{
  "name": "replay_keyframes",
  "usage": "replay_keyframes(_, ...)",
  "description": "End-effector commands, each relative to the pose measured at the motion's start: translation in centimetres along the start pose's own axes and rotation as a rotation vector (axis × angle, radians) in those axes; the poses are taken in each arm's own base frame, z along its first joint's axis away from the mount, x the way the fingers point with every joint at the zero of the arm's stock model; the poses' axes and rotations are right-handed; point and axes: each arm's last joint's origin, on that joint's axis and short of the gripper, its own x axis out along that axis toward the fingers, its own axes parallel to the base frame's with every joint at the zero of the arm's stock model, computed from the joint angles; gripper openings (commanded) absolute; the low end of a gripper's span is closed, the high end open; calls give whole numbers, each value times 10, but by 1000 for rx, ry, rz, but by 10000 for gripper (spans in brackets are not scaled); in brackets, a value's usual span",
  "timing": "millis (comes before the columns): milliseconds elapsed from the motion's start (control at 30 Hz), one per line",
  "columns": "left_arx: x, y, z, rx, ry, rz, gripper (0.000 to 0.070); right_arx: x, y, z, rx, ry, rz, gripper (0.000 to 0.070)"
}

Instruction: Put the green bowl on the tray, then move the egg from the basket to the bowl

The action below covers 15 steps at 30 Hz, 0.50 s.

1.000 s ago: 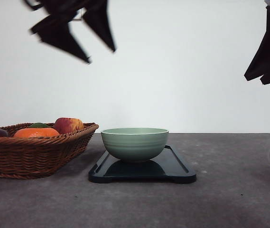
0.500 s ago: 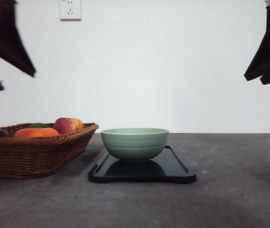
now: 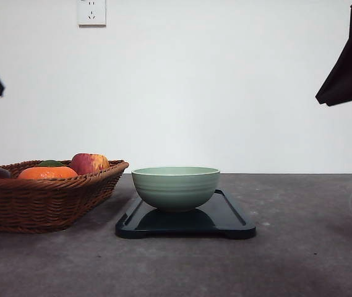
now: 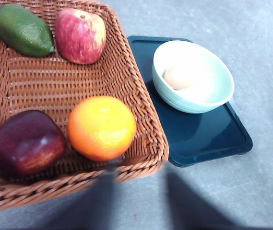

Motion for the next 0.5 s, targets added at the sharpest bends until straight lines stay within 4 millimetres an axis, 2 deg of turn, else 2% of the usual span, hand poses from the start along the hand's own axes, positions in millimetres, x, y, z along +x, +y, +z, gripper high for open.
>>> replay_keyframes(0,-1,-1,1,5,-3,-5,0,1,1,2,-12,-13,6,19)
replay_keyframes(467,-4,0,1,26,-22,1,0,0,1,6,-19,-55,9,19)
